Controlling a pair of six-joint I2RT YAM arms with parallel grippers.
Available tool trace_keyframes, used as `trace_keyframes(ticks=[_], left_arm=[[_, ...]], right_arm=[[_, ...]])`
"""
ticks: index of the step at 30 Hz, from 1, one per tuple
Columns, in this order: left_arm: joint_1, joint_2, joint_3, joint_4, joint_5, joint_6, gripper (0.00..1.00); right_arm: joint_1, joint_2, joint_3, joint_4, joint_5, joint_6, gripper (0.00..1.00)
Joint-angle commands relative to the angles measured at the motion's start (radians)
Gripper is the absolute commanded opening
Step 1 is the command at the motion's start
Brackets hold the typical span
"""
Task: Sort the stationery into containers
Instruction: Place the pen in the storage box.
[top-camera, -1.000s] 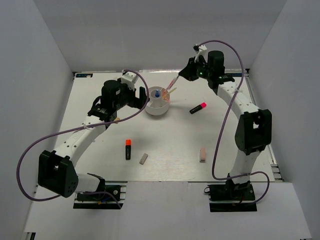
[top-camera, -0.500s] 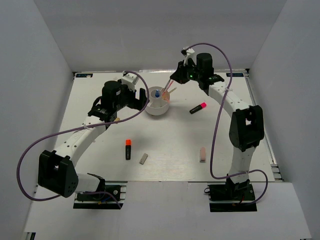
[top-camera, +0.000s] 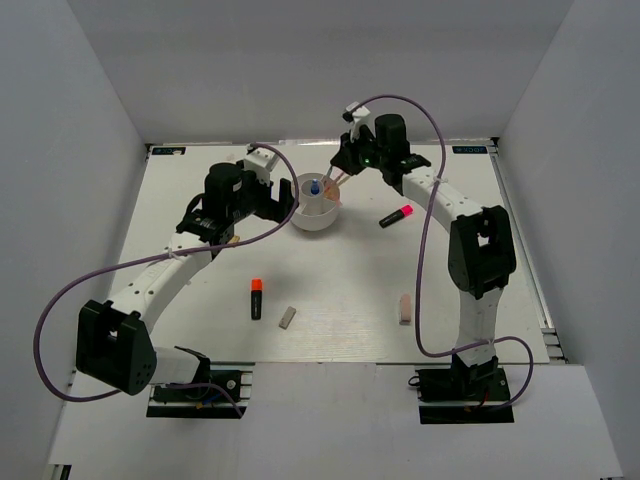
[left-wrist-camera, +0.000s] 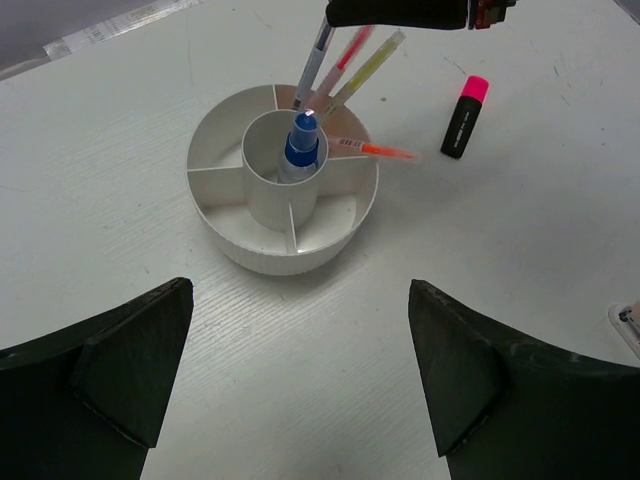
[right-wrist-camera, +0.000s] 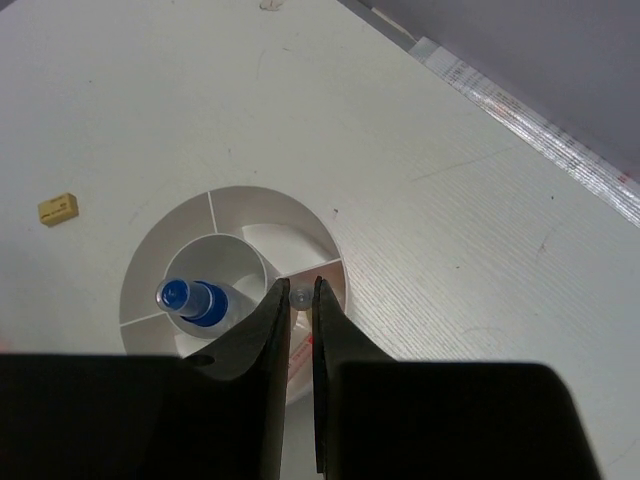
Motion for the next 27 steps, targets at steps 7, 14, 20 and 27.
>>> trace_keyframes(ticks=[7,14,20,27], left_arm=[[0.002,-0.019,-0.017,-0.016,0.026,0.007,0.98],[0.002,-0.014,-0.015,-0.017,0.024,0.007,0.98],[0.002,-0.014,-0.015,-0.038,-0.016,0.001,0.98],[0.021,-0.016,0.008,-0.127,-0.092,-0.106,0.98]], right_arm=[[0.019,-0.001,0.032,-0.010,0.034,-0.119,0.00],[0.025,-0.009,0.029,-0.056,0.018,-0.139,0.00],[0.024,-0.011,0.042,-0.099,0.023,-0.121,0.31],[0.020,-0.086,0.012,-0.106,0.005,-0.088,0.48]])
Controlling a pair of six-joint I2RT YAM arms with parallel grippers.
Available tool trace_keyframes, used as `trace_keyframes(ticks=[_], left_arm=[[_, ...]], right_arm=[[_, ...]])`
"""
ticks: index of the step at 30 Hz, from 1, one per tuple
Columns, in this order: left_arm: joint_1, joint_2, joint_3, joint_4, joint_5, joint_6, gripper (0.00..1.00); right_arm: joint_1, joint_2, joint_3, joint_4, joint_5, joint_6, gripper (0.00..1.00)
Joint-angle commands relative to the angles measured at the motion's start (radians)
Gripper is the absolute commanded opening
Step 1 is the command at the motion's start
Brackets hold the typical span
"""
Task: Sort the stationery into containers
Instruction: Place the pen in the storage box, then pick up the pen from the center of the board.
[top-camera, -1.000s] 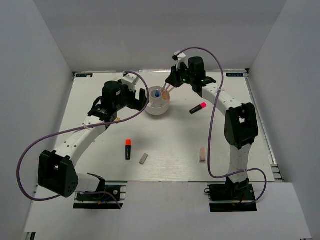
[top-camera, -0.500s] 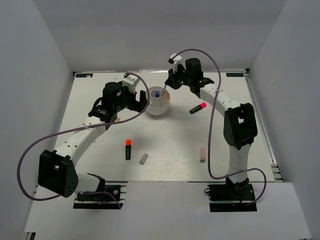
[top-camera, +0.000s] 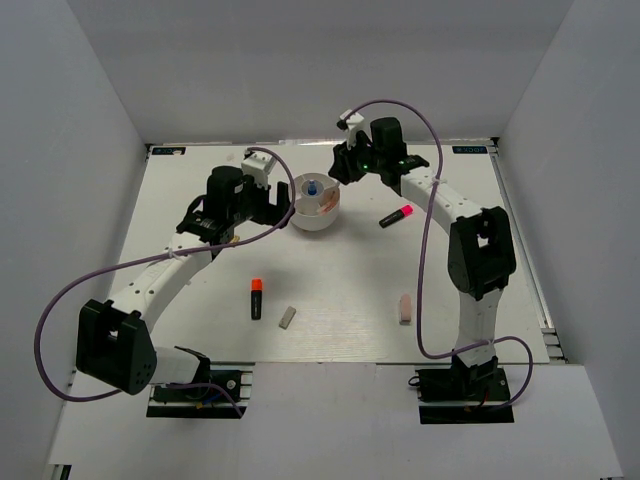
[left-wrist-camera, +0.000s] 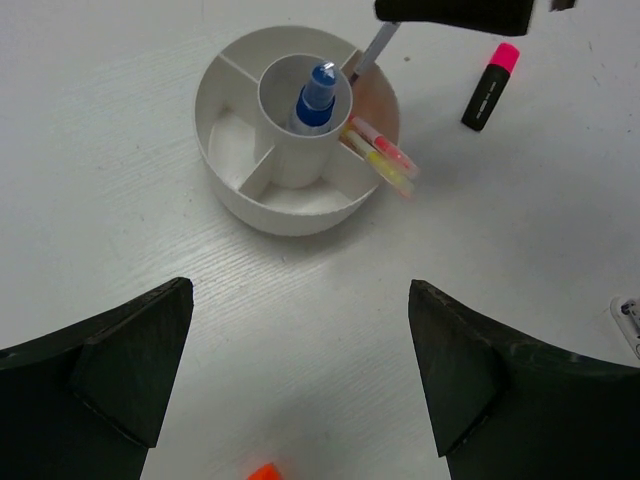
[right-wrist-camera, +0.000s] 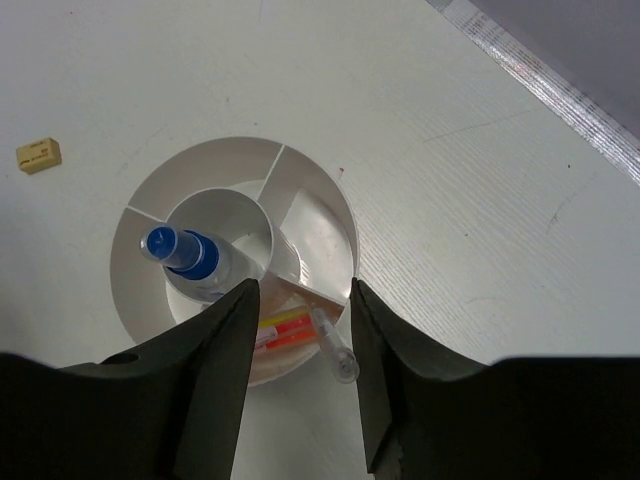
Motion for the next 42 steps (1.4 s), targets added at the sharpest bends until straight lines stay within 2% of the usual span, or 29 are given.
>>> trace_keyframes(ticks=[1,5,8,10,11,13,15,17,18,22,27,28,31,35,39,42], left_arm=[[0.017,-0.025,0.012,-0.069,-0.056,-0.075,0.98],[0.037,-0.052,0.006,-0.105,-0.072,-0.088,0.98],[0.049,-0.067,-0.012,-0.115,-0.067,-0.086,0.98],[0.058,-0.069,-0.020,-0.122,-0.059,-0.083,0.98],[0.058,-0.072,-0.028,-0.122,-0.059,-0.081,0.98],[0.058,-0.081,-0.034,-0.118,-0.056,-0.078,0.98],[0.069,-0.094,-0.045,-0.122,-0.055,-0.083,0.98],[0.078,-0.094,-0.043,-0.131,-0.050,-0.080,0.98],[0.078,-0.097,-0.043,-0.150,-0.053,-0.084,0.93],[0.089,-0.110,-0.048,-0.191,-0.081,-0.083,0.87],[0.100,-0.095,-0.020,-0.369,-0.107,0.000,0.84],[0.100,-0.086,-0.022,-0.395,-0.107,0.018,0.89],[0.100,-0.055,-0.029,-0.476,-0.176,0.008,0.97],[0.100,-0.032,-0.060,-0.526,-0.225,-0.040,0.98],[0.100,-0.009,-0.124,-0.529,-0.166,-0.107,0.98],[0.091,0.017,-0.130,-0.516,-0.145,-0.124,0.93]], right_arm=[[0.001,-0.105,0.006,0.001,-0.020,0.015,0.48],[-0.002,-0.165,-0.026,-0.002,-0.024,0.032,0.46],[-0.007,-0.215,-0.045,-0.008,-0.047,0.029,0.23],[-0.008,-0.246,-0.049,-0.045,-0.125,0.020,0.16],[-0.013,-0.255,-0.048,-0.063,-0.161,0.017,0.15],[-0.013,-0.287,-0.057,-0.103,-0.254,0.022,0.20],[-0.016,-0.326,-0.086,-0.114,-0.328,0.038,0.20],[-0.014,-0.353,-0.110,-0.114,-0.327,0.055,0.19],[-0.017,-0.381,-0.138,-0.100,-0.312,0.077,0.17],[-0.022,-0.458,-0.224,-0.044,-0.187,0.103,0.15],[-0.056,-0.507,-0.252,-0.085,-0.057,0.134,0.18],[-0.065,-0.514,-0.265,-0.106,-0.035,0.147,0.19],[-0.088,-0.565,-0.348,-0.103,0.066,0.224,0.27],[-0.117,-0.636,-0.445,-0.099,0.135,0.301,0.47],[-0.154,-0.663,-0.543,-0.109,0.130,0.328,0.47],[-0.174,-0.680,-0.566,-0.111,0.114,0.327,0.47]])
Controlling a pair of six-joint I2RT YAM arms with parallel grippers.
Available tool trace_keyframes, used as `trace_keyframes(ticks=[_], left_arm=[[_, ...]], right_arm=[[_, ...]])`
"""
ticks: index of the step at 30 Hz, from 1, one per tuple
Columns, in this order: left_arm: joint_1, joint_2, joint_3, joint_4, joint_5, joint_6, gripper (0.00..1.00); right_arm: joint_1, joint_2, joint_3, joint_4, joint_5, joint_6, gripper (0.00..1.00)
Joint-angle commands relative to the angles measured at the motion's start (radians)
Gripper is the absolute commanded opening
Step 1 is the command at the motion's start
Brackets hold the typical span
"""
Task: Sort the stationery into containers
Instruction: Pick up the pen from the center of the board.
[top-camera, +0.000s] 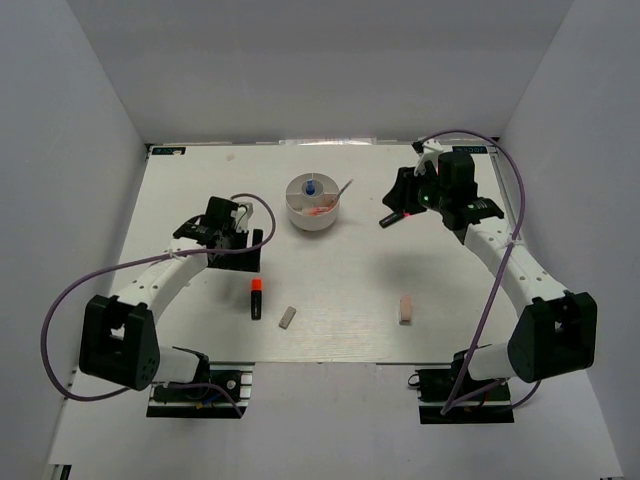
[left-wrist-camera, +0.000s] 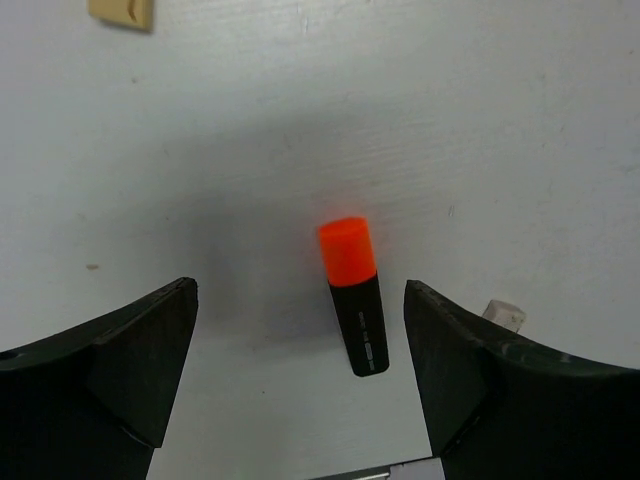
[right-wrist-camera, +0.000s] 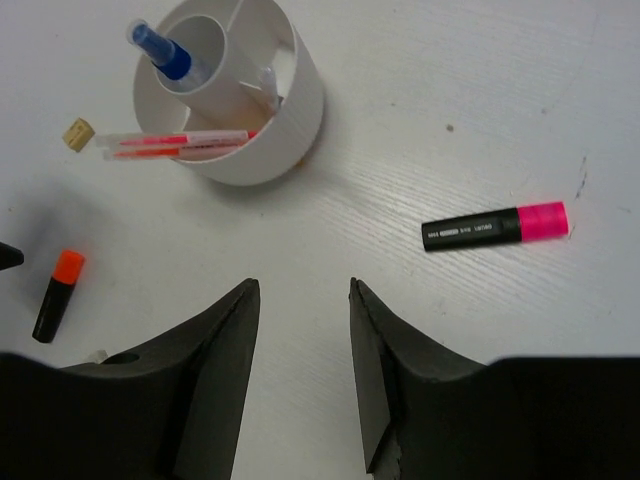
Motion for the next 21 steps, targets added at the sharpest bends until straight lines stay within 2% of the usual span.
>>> trace_keyframes(ticks=[1,8,14,21], left_arm=[[-0.018,0.033,0.000,-0.024,0.046,-0.050,0.92],[-0.018,0.156,0.013,-0.048,0.163,-0.083,0.83],[-0.018,0.230,0.012,-0.054,0.155,-0.110,0.79],[-0.018,0.274,-0.008,-0.030,0.082,-0.121,0.66]], right_arm=[[-0.021,-0.042,-0.013,0.005,0.003,0.032,0.47],[-0.055,-0.035,0.001,0.006,-0.018,0.030,0.47],[-0.070,-0.029,-0.004,0.006,-0.035,0.036,0.47],[-0.087,-0.019,0.005,0.014,-0.047,0.041,0.47]])
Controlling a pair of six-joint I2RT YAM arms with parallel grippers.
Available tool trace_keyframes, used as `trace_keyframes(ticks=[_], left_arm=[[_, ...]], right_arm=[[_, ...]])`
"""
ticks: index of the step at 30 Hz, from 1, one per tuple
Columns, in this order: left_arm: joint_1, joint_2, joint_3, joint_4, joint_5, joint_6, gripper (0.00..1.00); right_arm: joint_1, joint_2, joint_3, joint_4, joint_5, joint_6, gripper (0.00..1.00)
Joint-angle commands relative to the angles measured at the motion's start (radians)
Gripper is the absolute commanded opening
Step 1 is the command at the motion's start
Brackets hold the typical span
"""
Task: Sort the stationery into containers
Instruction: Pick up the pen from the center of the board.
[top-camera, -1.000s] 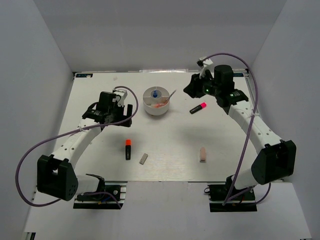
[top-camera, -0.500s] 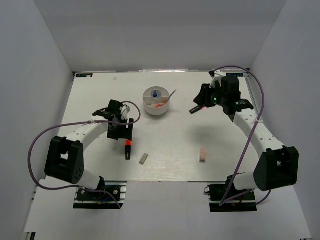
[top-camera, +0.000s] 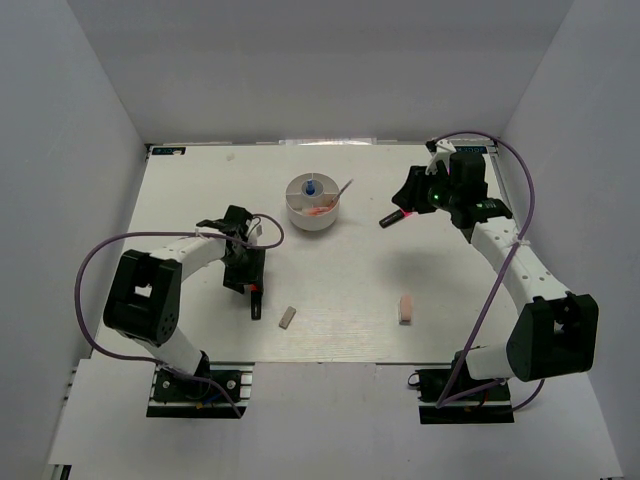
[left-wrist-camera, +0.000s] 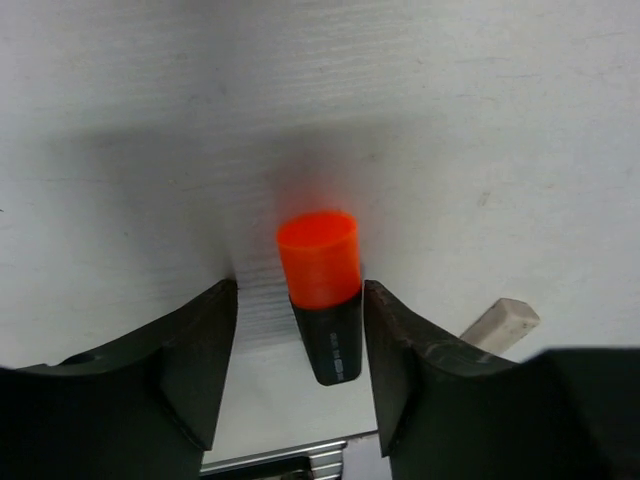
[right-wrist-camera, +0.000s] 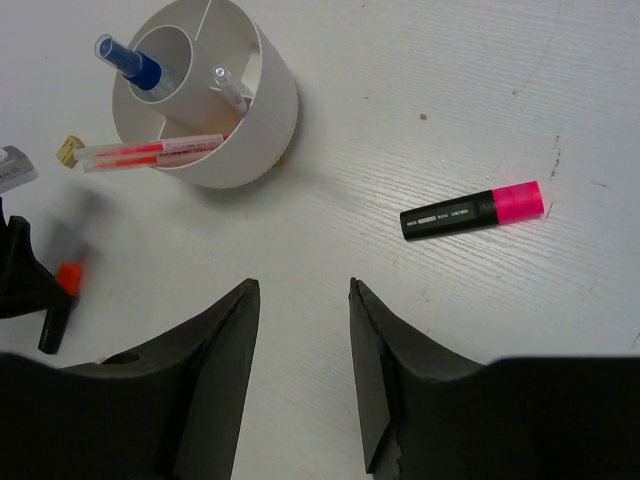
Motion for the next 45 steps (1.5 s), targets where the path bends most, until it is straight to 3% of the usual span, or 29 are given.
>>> trace_keyframes(ticks=[1,7,11,14,17,21,26,33,40,42,45], left_arm=[[-0.002,0.002,-0.010,0.022,-0.051,-0.016,0.62],[-0.002,0.033,0.006,0.025,-0.131,-0.019,0.54],[-0.002,0.106,0.049,0.028,-0.163,-0.023,0.39],[-0.002,0.137,0.075,0.020,-0.163,-0.058,0.34],[0.010,0.123,0.079,0.043,-0.114,-0.081,0.22],[0.019,-0.019,0.076,0.104,-0.076,-0.119,0.00],[0.019,-0.246,0.090,0.273,-0.117,-0.089,0.00],[0.019,-0.295,0.291,0.535,-0.148,0.112,0.00],[0.009,-0.036,0.549,0.701,0.107,0.186,0.00],[-0.002,0.035,0.573,0.820,0.192,0.194,0.00],[-0.011,0.151,0.647,0.940,0.202,0.171,0.00]], right_arm=[[-0.010,-0.012,0.020,0.032,-0.021,0.009,0.47],[-0.016,-0.004,0.010,0.042,-0.035,0.020,0.47],[-0.016,0.003,0.016,0.043,-0.040,0.015,0.47],[-0.021,0.008,0.020,0.039,-0.047,0.011,0.47],[-0.014,0.005,0.028,0.035,-0.064,0.003,0.47],[-0.016,-0.006,0.022,0.032,-0.103,-0.009,0.47],[-0.017,-0.012,0.019,0.023,-0.117,-0.020,0.47],[-0.017,-0.017,0.029,0.031,-0.117,-0.022,0.46],[-0.021,0.003,0.039,0.020,-0.095,-0.057,0.47],[-0.031,0.014,0.049,0.005,-0.095,-0.058,0.47],[-0.048,0.022,0.048,0.005,-0.097,-0.040,0.47]])
